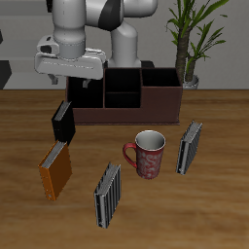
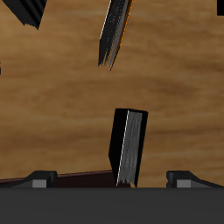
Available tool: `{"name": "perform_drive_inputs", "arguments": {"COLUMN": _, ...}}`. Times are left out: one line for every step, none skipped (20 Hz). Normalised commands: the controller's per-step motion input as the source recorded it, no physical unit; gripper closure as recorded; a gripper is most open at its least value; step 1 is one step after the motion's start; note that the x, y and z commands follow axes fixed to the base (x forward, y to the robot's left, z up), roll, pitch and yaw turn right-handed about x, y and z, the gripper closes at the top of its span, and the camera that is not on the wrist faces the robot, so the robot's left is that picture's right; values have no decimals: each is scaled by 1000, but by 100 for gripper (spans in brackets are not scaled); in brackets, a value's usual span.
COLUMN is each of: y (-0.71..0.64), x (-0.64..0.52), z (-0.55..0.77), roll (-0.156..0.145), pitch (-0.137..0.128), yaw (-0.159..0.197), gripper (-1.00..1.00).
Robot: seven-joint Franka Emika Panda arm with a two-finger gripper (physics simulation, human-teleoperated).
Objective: Place the black book into the back desk caddy's right compartment
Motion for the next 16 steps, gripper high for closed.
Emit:
{"name": "perform_drive_inputs", "arguments": {"y": -384, "x": -71, "z": -199, "roll": -42, "pitch": 18, "yaw": 8, "gripper": -100}}
{"name": "perform_drive_inputs", "arguments": {"y": -290, "x": -76, "z": -134, "roll": 3, "pitch": -49, "yaw": -62, "gripper": -100}}
{"name": "perform_drive_inputs", "arguments": {"y": -196, "x": -26, "z": -210, "roll": -13, "pitch": -16, "yaw": 62, "gripper": -100}}
{"name": "perform_drive_inputs", "arguments": {"y": 33, "x": -19, "z": 0, "roll": 0, "pitch": 0, "yaw": 0, "gripper": -100}}
{"name": "perform_drive_inputs", "arguments": {"y": -466, "x": 2, "z": -455, "roll": -64, "pitch": 15, "yaw": -94, "gripper": -100}}
{"name": "perform_drive_inputs", "arguments": {"y": 33, "x": -11, "z": -2, "roll": 0, "pitch": 0, "yaw": 0, "gripper": -100}}
{"name": "perform_drive_inputs", "arguments": {"y": -28, "x": -44, "z": -115, "roll": 9, "pitch": -14, "yaw": -10, "gripper": -100}}
{"name": "perform_drive_inputs", "arguments": {"y": -153, "x": 11, "z": -231, "roll": -30, "pitch": -21, "yaw": 17, "gripper": -100}}
{"name": "perform_drive_inputs", "arguments": {"y": -224, "x": 51, "z": -309, "roll": -52, "pitch": 21, "yaw": -17, "gripper": -100}}
{"name": "perform_drive_inputs", "arguments": {"y": -136, "x": 46, "z": -259, "roll": 24, "pitch": 18, "yaw": -44, "gripper": -100}}
{"name": "perform_drive_inputs", "arguments": {"y": -115, "x": 47, "z": -216, "roll": -30, "pitch": 8, "yaw": -20, "gripper": -100}}
{"name": "perform_drive_inputs", "arguments": {"y": -54, "x": 36, "z": -181, "roll": 5, "pitch": -21, "yaw": -10, "gripper": -100}}
{"name": "perform_drive_inputs", "arguments": {"y": -48, "x": 96, "z": -174, "roll": 4, "pitch": 11, "yaw": 8, "gripper": -100}}
{"name": "perform_drive_inputs", "arguments": {"y": -105, "x": 71, "z": -155, "roll": -32, "pitch": -11, "yaw": -3, "gripper": -100}}
{"name": "perform_drive_inputs", "arguments": {"y": -87, "x": 68, "z": -111, "roll": 18, "pitch": -13, "yaw": -42, "gripper": -100}}
{"name": "perform_drive_inputs", "arguments": {"y": 20, "x": 56, "z": -117, "roll": -10, "pitch": -20, "yaw": 24, "gripper": -100}}
